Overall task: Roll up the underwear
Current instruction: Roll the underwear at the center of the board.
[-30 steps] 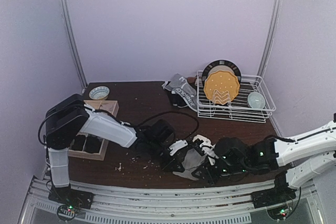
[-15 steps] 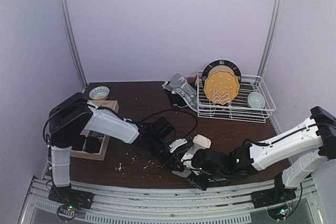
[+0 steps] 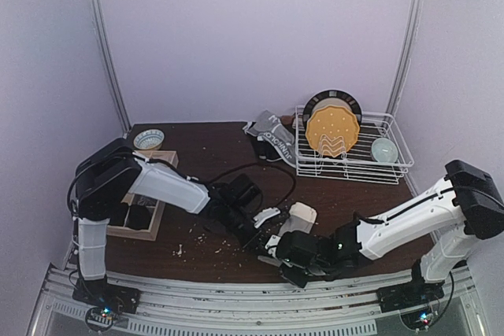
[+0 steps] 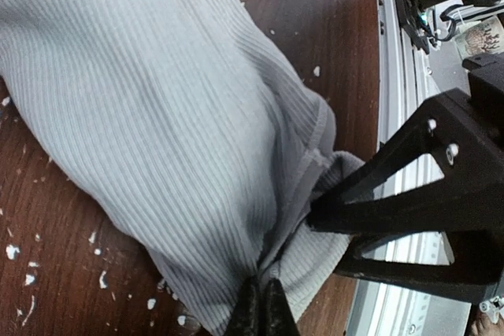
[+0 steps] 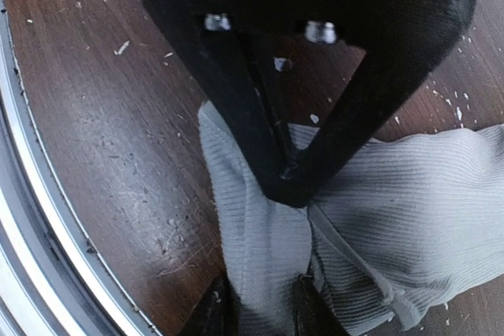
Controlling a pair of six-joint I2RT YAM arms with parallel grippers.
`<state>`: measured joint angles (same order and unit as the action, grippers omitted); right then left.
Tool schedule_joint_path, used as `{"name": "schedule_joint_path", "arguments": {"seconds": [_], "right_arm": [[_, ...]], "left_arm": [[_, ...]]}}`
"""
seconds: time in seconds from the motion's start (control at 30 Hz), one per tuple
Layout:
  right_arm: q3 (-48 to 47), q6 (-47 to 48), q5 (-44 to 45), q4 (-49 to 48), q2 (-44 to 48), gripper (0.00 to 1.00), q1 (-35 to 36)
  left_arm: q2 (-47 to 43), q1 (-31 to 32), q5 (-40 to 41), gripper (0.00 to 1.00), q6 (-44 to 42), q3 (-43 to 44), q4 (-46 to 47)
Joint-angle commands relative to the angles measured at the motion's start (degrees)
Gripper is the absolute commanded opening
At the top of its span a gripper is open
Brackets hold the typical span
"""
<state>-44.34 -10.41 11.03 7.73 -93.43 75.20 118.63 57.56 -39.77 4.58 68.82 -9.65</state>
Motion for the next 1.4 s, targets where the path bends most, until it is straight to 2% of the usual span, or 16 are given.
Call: {"name": "schedule_joint_path", "arguments": {"seconds": [0.0, 0.1, 0.17, 0.2, 0.27, 0.33, 0.4, 0.5, 0.6, 0.63, 0.67, 0.7, 0.83, 0.97, 1.23, 1.37], "right_arm": [[0.8, -4.1, 2.0, 4.3, -2.3, 0.22, 0.1], [2.2, -6.3, 1.7, 4.3, -2.4, 0.04, 0.1], [3.8, -7.6, 0.0, 2.9, -1.2, 0.00, 0.0], [5.0, -8.2, -1.0, 1.8, -0.2, 0.00, 0.0], [6.5, -9.6, -4.0, -0.4, 2.0, 0.00, -0.1], [7.7, -10.7, -7.7, -2.4, 4.3, 0.00, -0.5], [8.4, -12.1, -11.4, -4.0, 6.3, 0.00, -0.9], [9.5, -14.7, -16.4, -6.9, 8.7, 0.00, -1.9], [11.3, -17.4, -21.8, -10.1, 10.0, 0.00, -4.2], [11.9, -18.3, -23.5, -11.3, 10.2, 0.00, -5.1], [12.6, -19.1, -25.5, -12.6, 10.4, 0.00, -6.2], [13.2, -20.4, -27.4, -13.8, 10.5, 0.00, -7.4], [15.8, -23.7, -33.7, -18.7, 10.0, 0.00, -12.0], [18.8, -27.0, -38.5, -24.7, 9.1, 0.00, -16.1], [23.3, -30.2, -45.5, -32.6, 8.0, 0.00, -20.3], [24.2, -31.2, -47.7, -35.7, 6.9, 0.00, -21.0]], "left_arm": [[1.8, 0.0, 0.7, 0.00, -0.5, -0.2, -5.0], [0.8, -0.1, 0.9, 0.00, -0.2, -0.9, -4.9], [-1.2, 0.0, 1.6, 0.00, 0.5, -2.3, -3.9], [-2.5, 0.0, 2.3, 0.05, 1.1, -3.4, -2.6], [-5.2, 0.0, 4.0, 0.25, 2.1, -5.1, -1.3], [-9.1, 0.0, 6.4, 0.39, 3.2, -7.1, -0.1], [-12.9, 0.0, 9.3, 0.48, 3.9, -9.8, 1.7], [-18.7, 0.0, 14.1, 0.57, 4.5, -15.1, 5.6], [-23.8, 0.4, 19.9, 0.65, 3.8, -21.3, 12.5], [-25.3, 0.7, 21.1, 0.71, 3.3, -23.5, 16.7], [-26.6, 1.5, 22.2, 0.93, 2.5, -25.7, 19.7], [-27.5, 2.4, 23.6, 0.97, 0.7, -27.4, 22.6], [-29.7, 6.9, 27.7, 0.98, -6.7, -31.4, 29.5], [-29.5, 11.0, 29.3, 0.93, -14.0, -33.1, 34.4], [-23.1, 12.1, 24.5, 0.73, -22.1, -27.0, 33.9], [-18.7, 12.1, 22.5, 0.67, -24.5, -22.5, 31.2]]}}
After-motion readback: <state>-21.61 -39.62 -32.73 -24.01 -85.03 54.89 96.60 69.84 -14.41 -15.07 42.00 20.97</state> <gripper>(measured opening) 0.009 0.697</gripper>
